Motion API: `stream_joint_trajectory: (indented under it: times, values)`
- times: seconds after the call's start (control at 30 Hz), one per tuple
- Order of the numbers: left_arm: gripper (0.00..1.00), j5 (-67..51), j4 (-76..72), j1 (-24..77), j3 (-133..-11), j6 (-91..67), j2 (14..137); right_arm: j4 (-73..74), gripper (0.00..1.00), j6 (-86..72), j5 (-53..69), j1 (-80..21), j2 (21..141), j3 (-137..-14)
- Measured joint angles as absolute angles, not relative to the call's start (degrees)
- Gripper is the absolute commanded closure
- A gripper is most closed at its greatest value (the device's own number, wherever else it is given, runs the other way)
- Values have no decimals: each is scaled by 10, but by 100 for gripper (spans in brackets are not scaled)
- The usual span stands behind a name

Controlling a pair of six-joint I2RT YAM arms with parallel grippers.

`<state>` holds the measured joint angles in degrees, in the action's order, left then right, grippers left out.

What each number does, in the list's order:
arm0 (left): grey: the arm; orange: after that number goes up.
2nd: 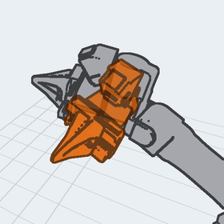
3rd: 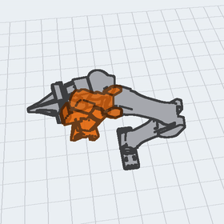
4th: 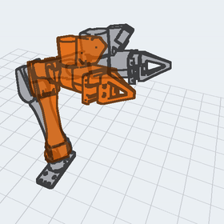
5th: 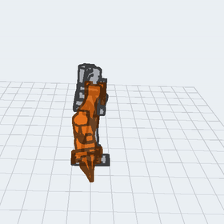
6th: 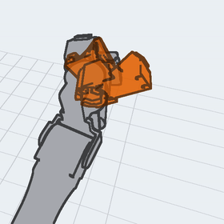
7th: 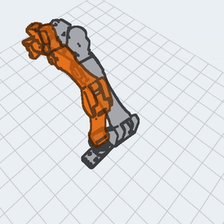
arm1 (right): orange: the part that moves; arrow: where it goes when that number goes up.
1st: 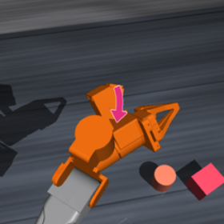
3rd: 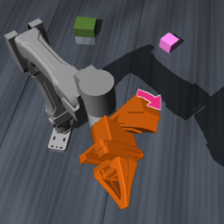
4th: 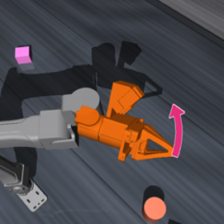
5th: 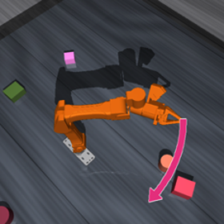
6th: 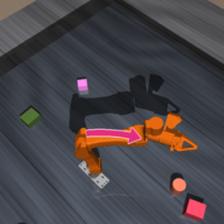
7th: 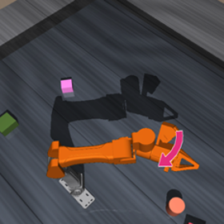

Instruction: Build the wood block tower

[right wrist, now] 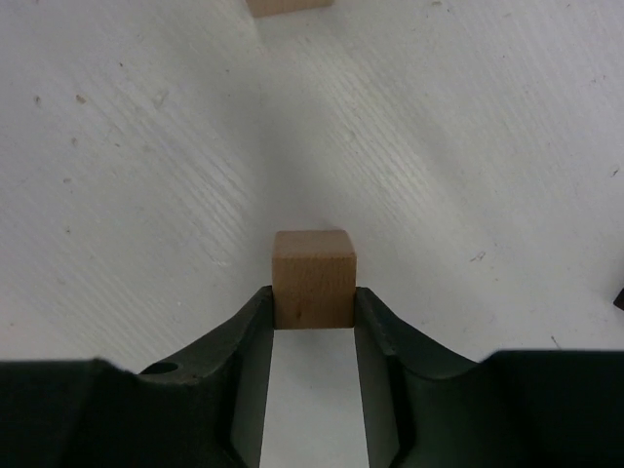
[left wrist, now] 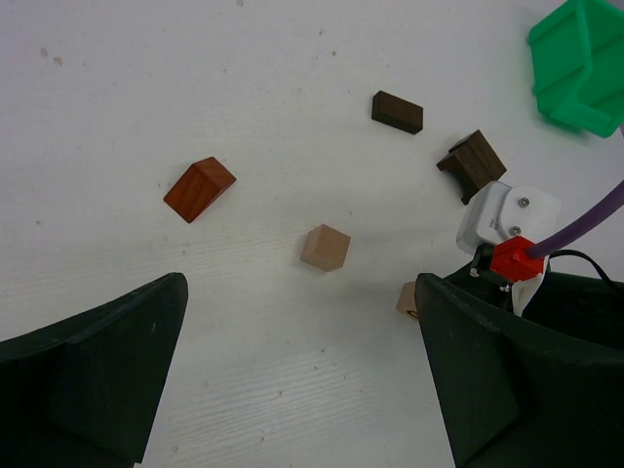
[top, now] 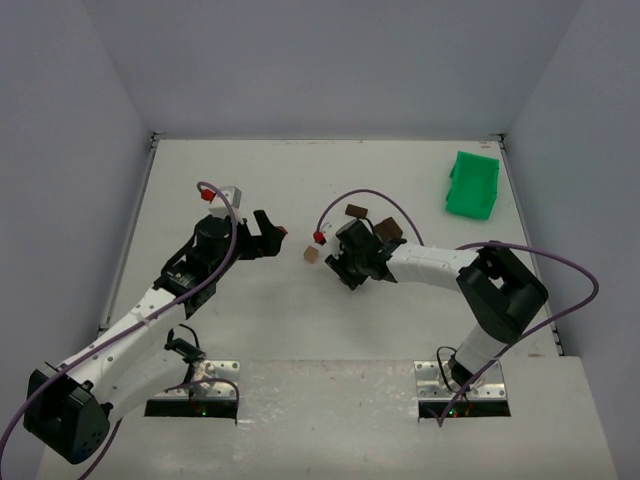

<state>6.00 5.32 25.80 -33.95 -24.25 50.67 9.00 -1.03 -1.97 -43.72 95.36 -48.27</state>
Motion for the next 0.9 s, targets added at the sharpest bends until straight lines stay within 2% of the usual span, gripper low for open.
stream_joint_trajectory:
  times: [0.17,0.3,0.63,0.9]
  values:
    - [0,60,53,258,-340,-242,505,88,79,-10,-24,-438,955,-483]
    - [0,60,53,258,-339,-242,505,87,82,-10,-24,-438,955,-483]
    - [0,60,53,258,-335,-243,495,107,83,3,-98,-426,915,-529]
    - [0,61,52,258,-328,-243,481,109,83,18,-104,-311,875,-556]
